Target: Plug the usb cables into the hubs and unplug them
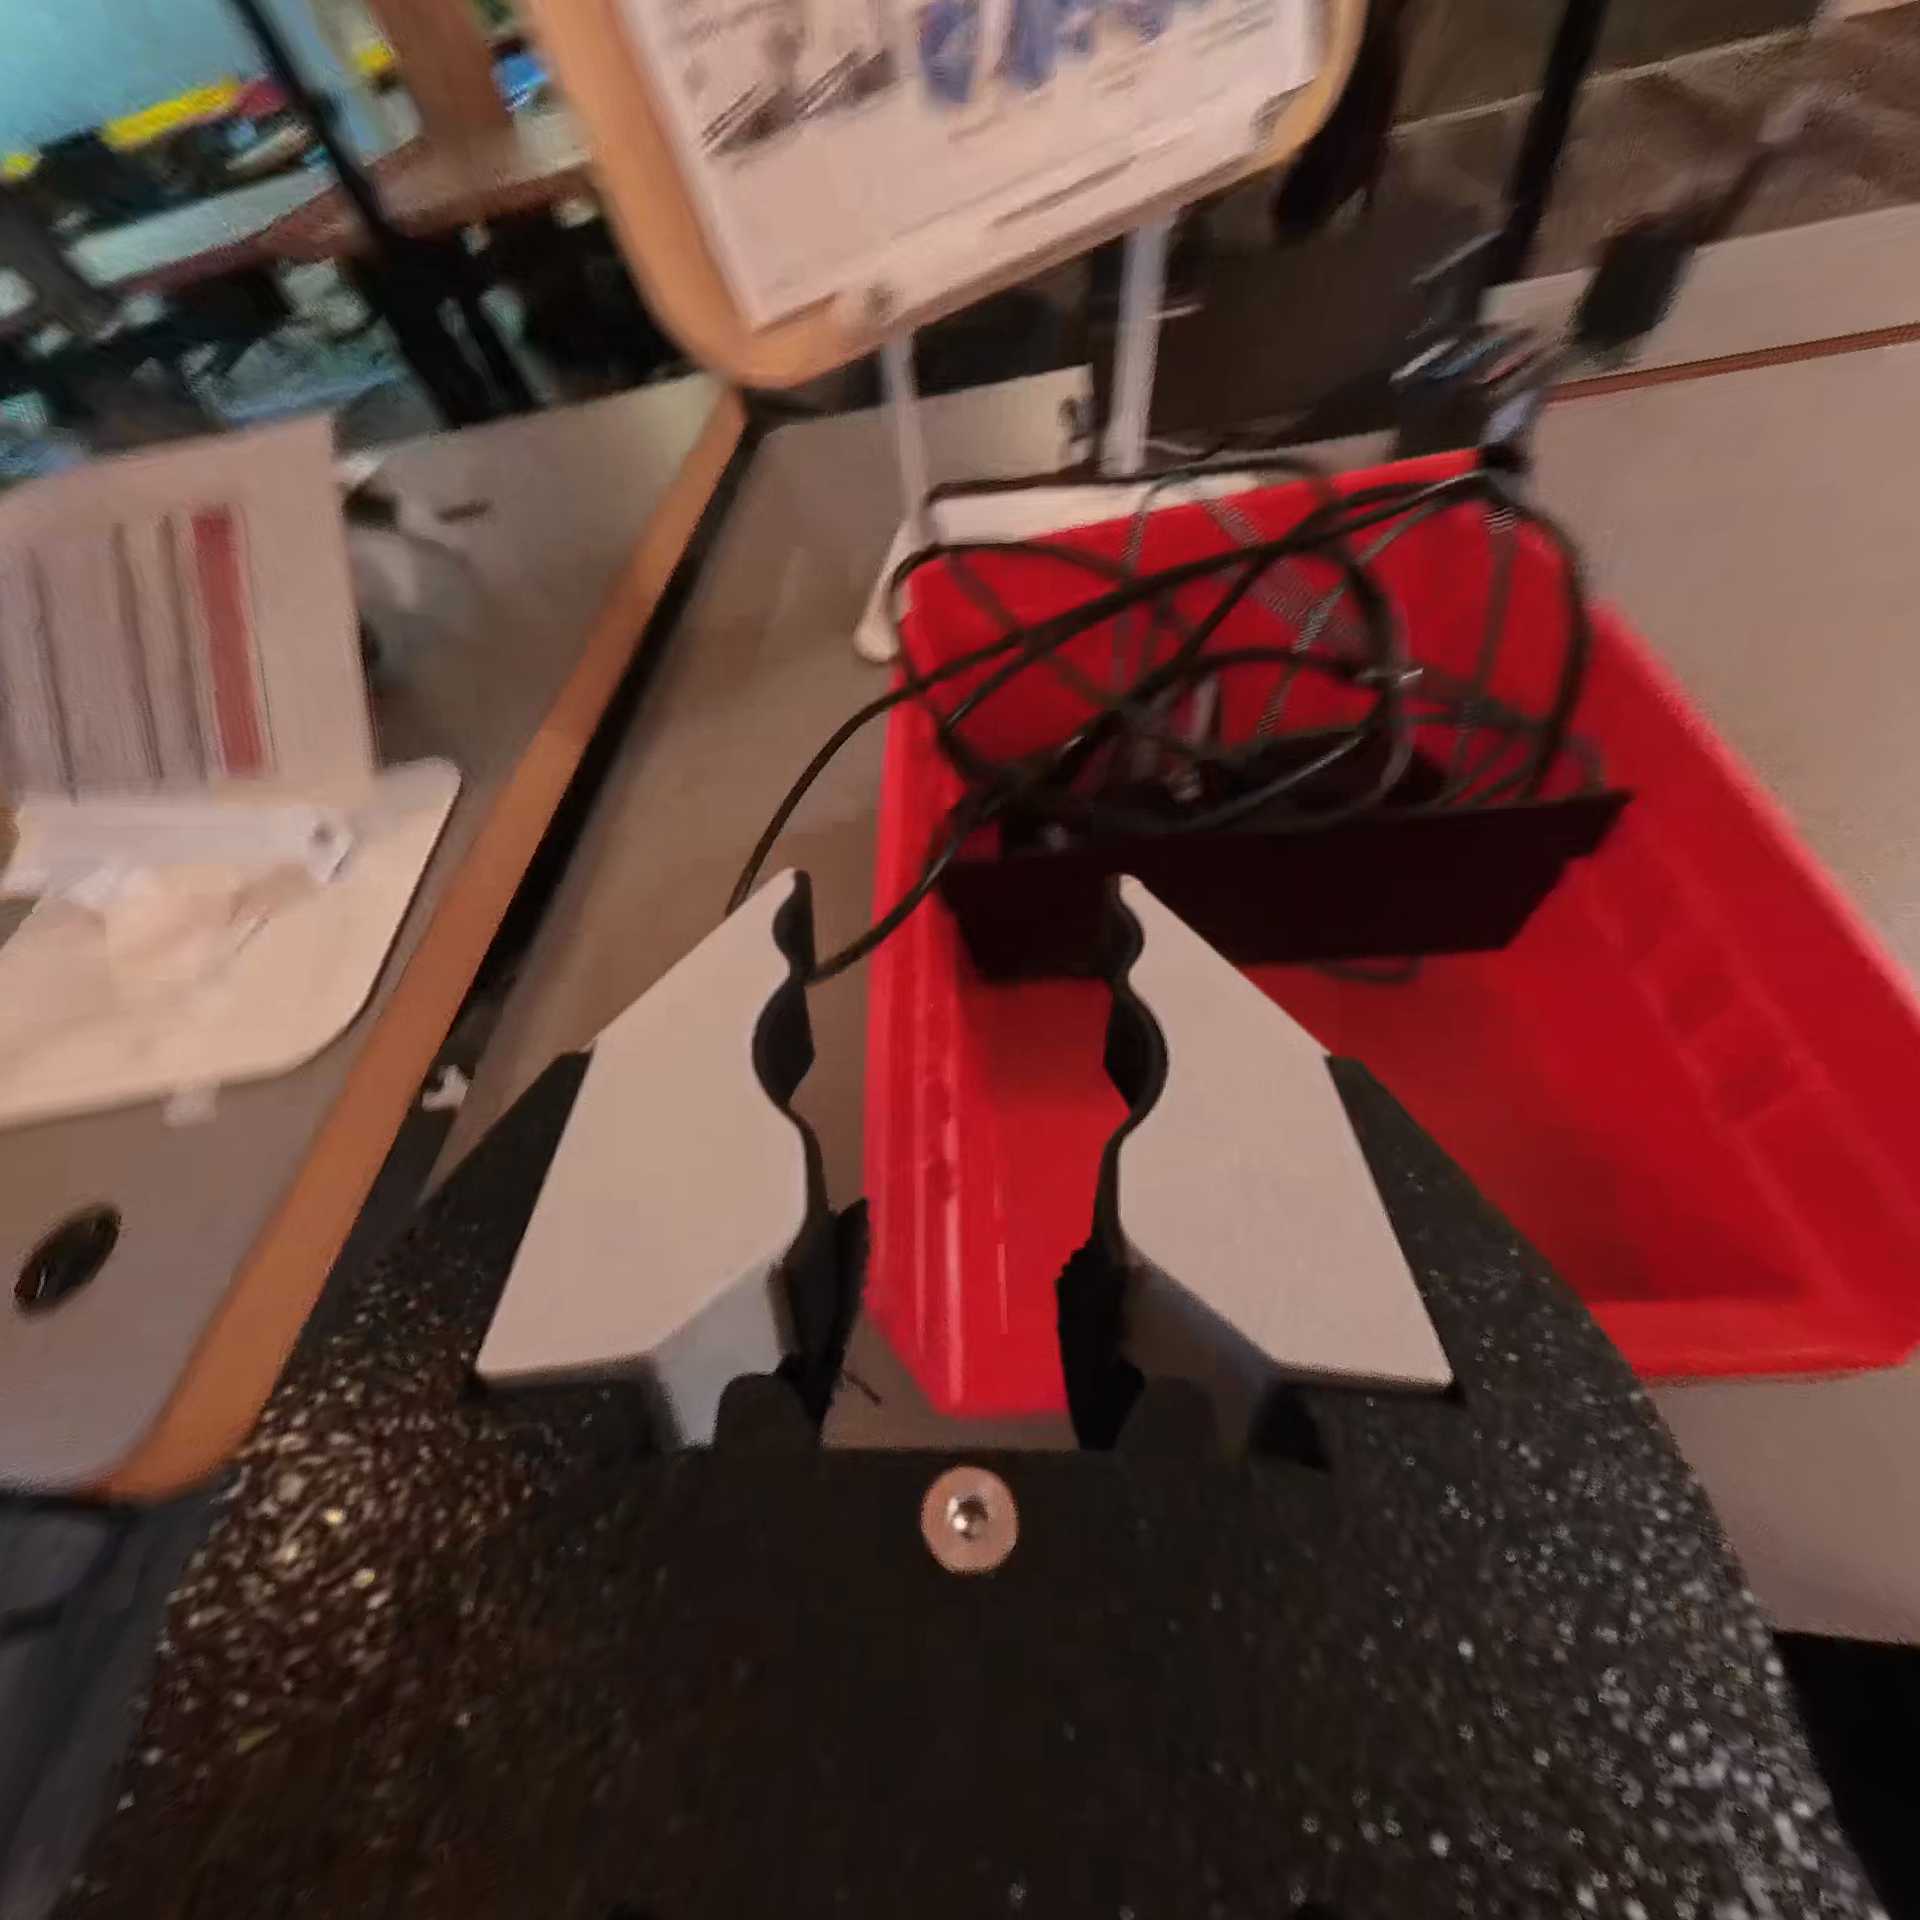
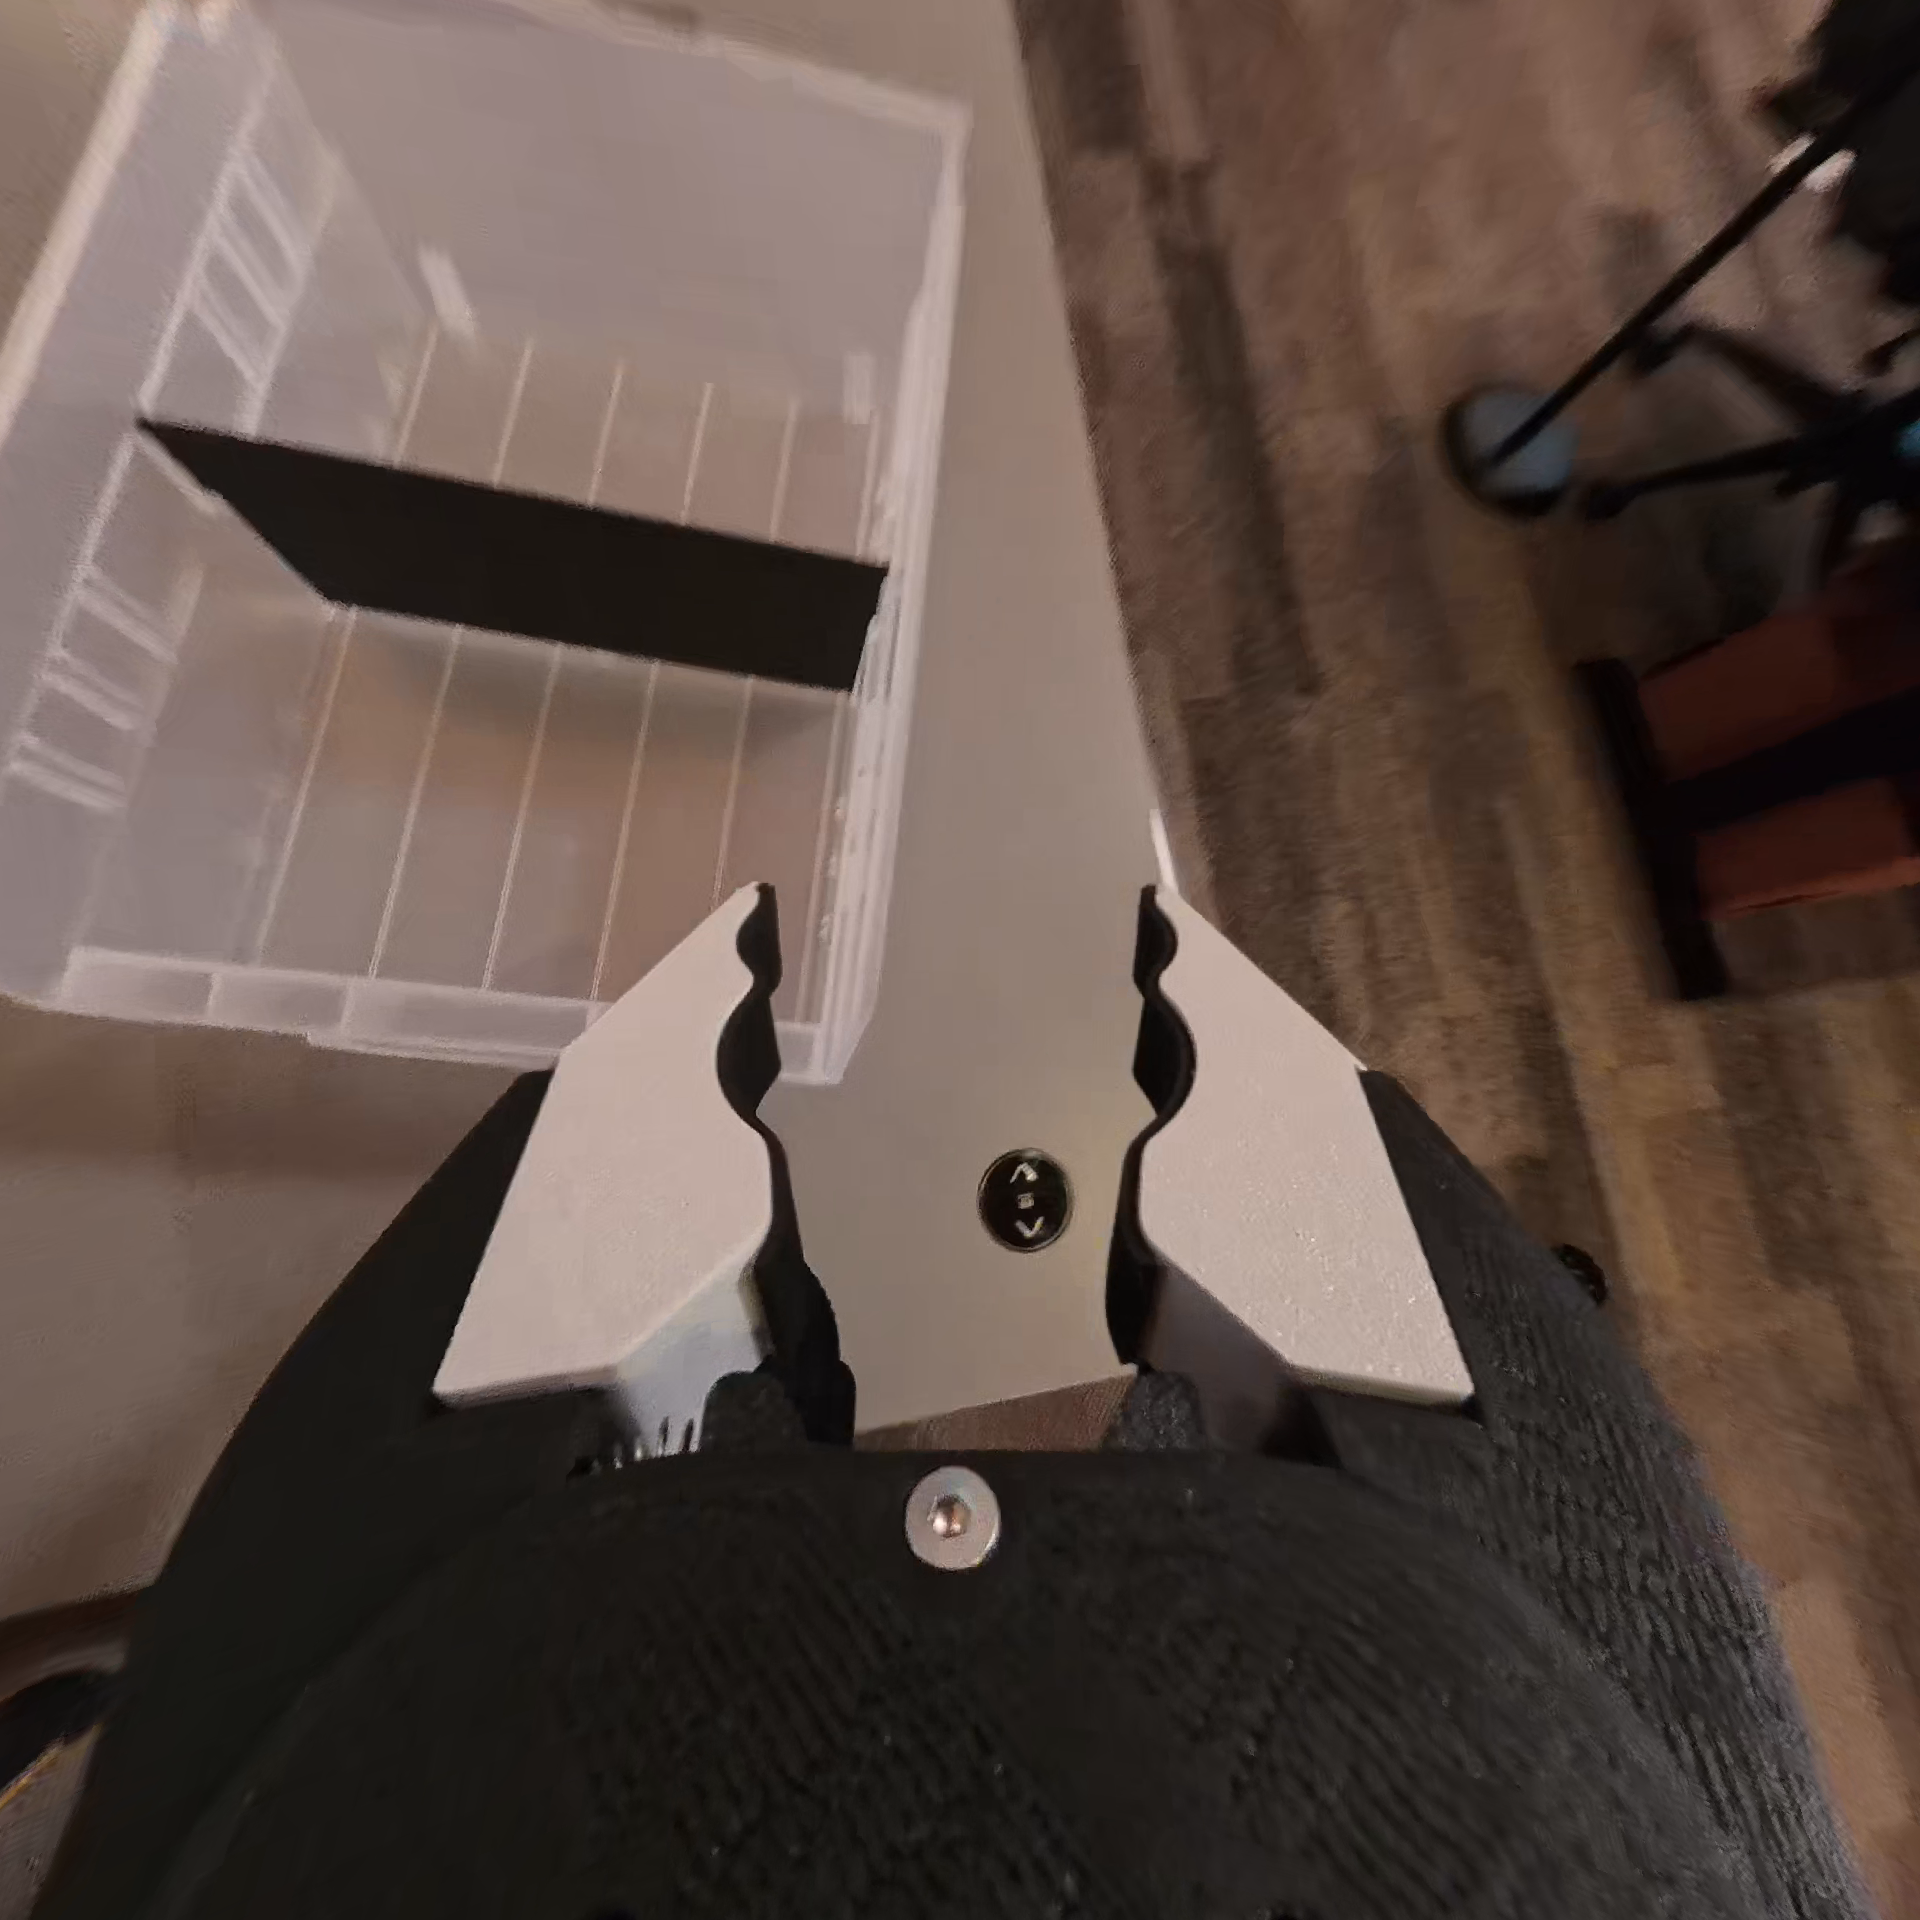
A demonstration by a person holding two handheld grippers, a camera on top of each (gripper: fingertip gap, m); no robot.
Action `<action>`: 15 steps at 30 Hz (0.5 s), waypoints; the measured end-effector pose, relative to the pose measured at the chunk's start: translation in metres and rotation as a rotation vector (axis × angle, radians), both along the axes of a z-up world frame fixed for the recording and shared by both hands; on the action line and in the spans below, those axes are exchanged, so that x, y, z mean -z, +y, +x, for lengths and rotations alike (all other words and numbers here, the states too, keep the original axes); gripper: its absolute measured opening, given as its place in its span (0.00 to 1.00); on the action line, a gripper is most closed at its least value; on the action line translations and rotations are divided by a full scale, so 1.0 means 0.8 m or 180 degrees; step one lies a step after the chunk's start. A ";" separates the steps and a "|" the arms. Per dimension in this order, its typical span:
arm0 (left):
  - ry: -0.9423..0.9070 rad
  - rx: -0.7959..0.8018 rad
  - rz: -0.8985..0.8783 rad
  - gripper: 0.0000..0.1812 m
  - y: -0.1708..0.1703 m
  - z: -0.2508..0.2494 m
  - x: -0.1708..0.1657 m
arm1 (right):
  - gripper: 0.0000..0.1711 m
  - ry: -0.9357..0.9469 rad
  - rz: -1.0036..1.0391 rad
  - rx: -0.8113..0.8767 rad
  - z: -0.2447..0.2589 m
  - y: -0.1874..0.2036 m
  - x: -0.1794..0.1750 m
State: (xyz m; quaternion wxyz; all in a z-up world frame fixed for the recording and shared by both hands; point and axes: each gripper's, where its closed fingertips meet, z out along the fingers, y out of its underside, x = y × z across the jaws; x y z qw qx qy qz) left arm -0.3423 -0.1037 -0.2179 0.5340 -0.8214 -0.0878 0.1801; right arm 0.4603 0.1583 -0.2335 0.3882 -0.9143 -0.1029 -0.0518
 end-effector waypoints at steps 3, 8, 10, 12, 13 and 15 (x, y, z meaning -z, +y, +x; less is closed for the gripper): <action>0.0231 0.0307 -0.0445 0.32 0.041 0.015 -0.010 | 0.39 -0.0027 0.0494 -0.0105 -0.018 0.001 -0.043; 0.0752 0.0823 -0.1783 0.20 0.102 0.008 0.035 | 0.38 0.0220 0.1043 -0.1070 -0.118 0.005 -0.082; 0.0863 0.0966 -0.2178 0.13 0.117 -0.001 0.054 | 0.38 0.0446 0.1143 -0.1534 -0.165 -0.003 -0.090; 0.0771 0.1112 -0.2479 0.12 0.128 -0.005 0.074 | 0.37 0.0601 0.1201 -0.1921 -0.202 -0.013 -0.095; 0.0752 0.1158 -0.2590 0.11 0.133 -0.007 0.081 | 0.36 0.0634 0.1212 -0.2048 -0.213 -0.017 -0.096; 0.0801 0.1156 -0.2788 0.10 0.141 -0.018 0.092 | 0.36 0.0631 0.1217 -0.2198 -0.227 -0.021 -0.094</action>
